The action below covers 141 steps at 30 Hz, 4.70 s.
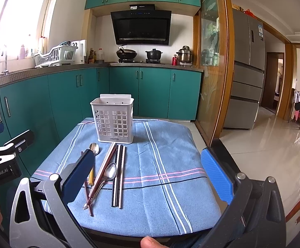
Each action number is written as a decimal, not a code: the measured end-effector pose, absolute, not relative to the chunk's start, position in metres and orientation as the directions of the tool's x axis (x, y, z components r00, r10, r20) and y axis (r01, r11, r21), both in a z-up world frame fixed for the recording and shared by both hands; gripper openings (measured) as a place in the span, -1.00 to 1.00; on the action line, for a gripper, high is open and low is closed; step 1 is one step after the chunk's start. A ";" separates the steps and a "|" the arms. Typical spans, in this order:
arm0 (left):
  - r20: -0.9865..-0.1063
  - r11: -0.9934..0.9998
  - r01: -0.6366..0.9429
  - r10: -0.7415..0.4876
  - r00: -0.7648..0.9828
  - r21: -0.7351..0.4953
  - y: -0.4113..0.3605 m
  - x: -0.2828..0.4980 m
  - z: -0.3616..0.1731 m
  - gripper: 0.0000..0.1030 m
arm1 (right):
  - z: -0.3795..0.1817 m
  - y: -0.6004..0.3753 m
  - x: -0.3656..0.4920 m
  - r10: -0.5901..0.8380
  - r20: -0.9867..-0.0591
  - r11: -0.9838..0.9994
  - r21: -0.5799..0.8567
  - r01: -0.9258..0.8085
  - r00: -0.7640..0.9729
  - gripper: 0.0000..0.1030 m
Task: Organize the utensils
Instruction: 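Reach the left gripper down to the red chopstick beside the spoon, then close the left gripper on the red chopstick and lift it, then carry the red chopstick over the white caddy and drop it in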
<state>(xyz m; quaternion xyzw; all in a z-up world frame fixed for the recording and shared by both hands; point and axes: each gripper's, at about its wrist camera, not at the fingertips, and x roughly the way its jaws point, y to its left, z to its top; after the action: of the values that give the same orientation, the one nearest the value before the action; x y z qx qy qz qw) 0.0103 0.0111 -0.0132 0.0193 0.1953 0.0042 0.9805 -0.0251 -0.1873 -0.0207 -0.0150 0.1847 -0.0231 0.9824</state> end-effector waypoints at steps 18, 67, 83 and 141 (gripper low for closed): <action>-0.579 0.996 -0.073 0.086 0.811 0.046 0.032 0.062 -0.063 0.92 | -0.088 -0.223 0.042 -0.157 -0.626 0.987 -0.135 0.092 0.764 0.65; -0.941 0.996 0.080 0.005 0.339 0.035 0.005 0.305 -0.159 -0.06 | -0.156 -0.219 0.292 0.070 -0.930 0.995 0.041 -0.088 0.360 -0.29; -0.936 0.992 0.098 -0.109 0.335 -0.080 0.006 0.301 -0.130 -0.88 | -0.105 -0.206 0.313 0.162 -0.905 0.980 0.103 -0.168 0.393 -0.87; -0.391 0.961 -0.004 -0.109 0.914 -0.277 0.056 0.276 0.056 -0.37 | 0.059 -0.238 0.277 0.237 -0.462 0.963 0.228 -0.144 0.855 -0.19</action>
<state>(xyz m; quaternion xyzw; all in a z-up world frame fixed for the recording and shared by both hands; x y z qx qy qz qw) 0.2763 0.0561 0.0555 -0.1370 0.2057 -0.0272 0.9686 0.2767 -0.2381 0.0590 0.0930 0.2504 0.0992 0.9585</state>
